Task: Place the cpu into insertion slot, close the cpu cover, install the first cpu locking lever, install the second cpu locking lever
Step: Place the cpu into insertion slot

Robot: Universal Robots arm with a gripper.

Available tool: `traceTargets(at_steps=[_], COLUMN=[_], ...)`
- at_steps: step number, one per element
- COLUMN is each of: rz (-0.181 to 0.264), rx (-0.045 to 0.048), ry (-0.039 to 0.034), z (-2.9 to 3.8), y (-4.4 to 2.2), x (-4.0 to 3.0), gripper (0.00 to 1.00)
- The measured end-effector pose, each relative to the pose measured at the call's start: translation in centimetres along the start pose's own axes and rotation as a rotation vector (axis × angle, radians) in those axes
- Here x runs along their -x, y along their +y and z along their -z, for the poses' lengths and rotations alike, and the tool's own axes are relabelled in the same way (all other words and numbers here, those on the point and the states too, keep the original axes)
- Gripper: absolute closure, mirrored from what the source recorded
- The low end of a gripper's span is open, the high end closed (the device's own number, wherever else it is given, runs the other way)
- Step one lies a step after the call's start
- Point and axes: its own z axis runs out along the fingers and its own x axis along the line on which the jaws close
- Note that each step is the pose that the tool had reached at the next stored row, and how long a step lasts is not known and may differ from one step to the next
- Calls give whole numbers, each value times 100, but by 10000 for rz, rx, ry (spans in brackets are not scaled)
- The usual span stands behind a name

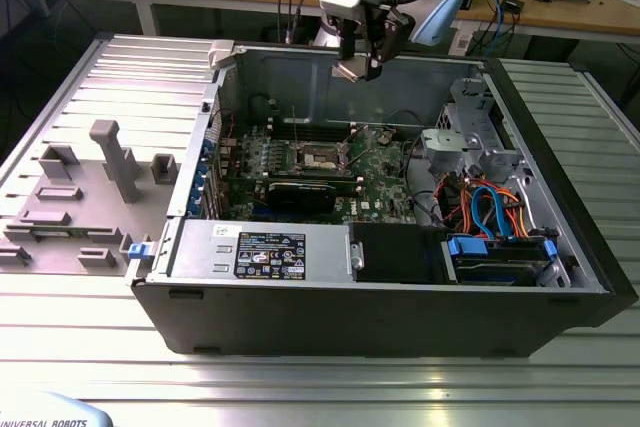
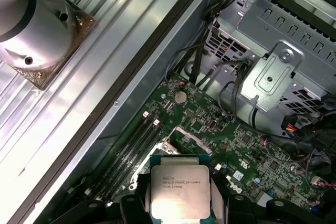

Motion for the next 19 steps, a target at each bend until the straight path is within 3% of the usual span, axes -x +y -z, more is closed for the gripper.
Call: traceTargets(at_steps=[7,19], rz=[-737,-1314], rx=[17,26], ry=[-73,-139], z=[-8,-19], y=[-5,-17], x=[-3,-10], gripper=[46,46])
